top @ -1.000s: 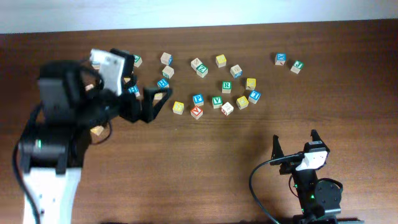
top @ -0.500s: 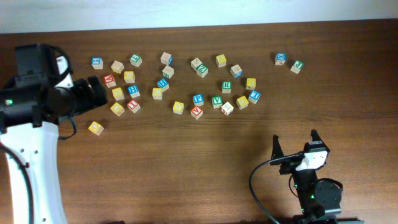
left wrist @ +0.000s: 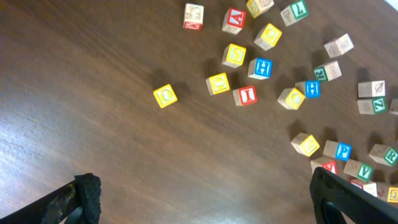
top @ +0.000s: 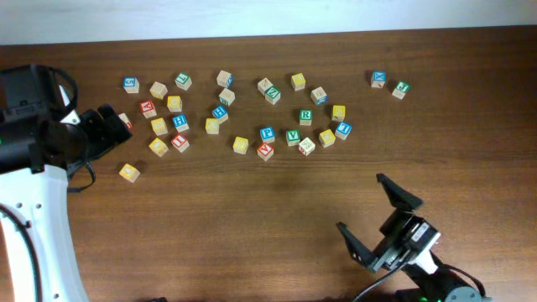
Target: Spell out RSS
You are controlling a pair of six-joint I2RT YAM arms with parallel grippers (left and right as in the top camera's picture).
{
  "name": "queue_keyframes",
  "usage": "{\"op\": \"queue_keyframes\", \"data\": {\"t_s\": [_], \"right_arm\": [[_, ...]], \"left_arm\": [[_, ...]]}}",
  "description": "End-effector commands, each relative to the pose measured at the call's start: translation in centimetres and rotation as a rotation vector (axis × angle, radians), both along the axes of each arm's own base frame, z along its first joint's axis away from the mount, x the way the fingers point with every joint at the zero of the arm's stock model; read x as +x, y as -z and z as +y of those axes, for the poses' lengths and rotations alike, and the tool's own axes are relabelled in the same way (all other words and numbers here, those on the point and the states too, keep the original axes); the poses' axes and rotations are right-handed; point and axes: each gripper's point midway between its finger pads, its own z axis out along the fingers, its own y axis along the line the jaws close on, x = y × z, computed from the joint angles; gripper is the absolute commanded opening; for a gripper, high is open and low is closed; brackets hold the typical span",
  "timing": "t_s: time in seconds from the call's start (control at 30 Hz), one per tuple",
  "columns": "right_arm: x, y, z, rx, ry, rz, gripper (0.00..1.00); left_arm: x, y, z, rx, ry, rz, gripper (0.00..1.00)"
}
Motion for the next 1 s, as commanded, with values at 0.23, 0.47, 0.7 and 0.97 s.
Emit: {"op": "queue_keyframes", "data": {"t_s": [0.23, 0.47, 0.7, 0.97], "right_arm": [[6.8, -14.5, -0.6, -0.037, 0.089, 0.156, 0.98], [20.3, -12.9, 2.5, -0.172, -0.045, 0.714, 0.98], [28.5, -0.7, 5.8, -0.172, -0.24, 1.275, 0.98], [31.2, 15.2, 1.9, -0.264, 0.615, 1.664, 0.78]], "left_arm": [[0.2, -0.6, 0.3, 0.004, -0.021, -0.02, 0.99], [0.2, -0.6, 0.3, 0.004, -0.021, -0.02, 0.99], [0.2, -0.6, 0.3, 0.004, -0.021, -0.02, 0.99], [0.2, -0.6, 0.3, 0.004, -0.021, -0.02, 0.99]]}}
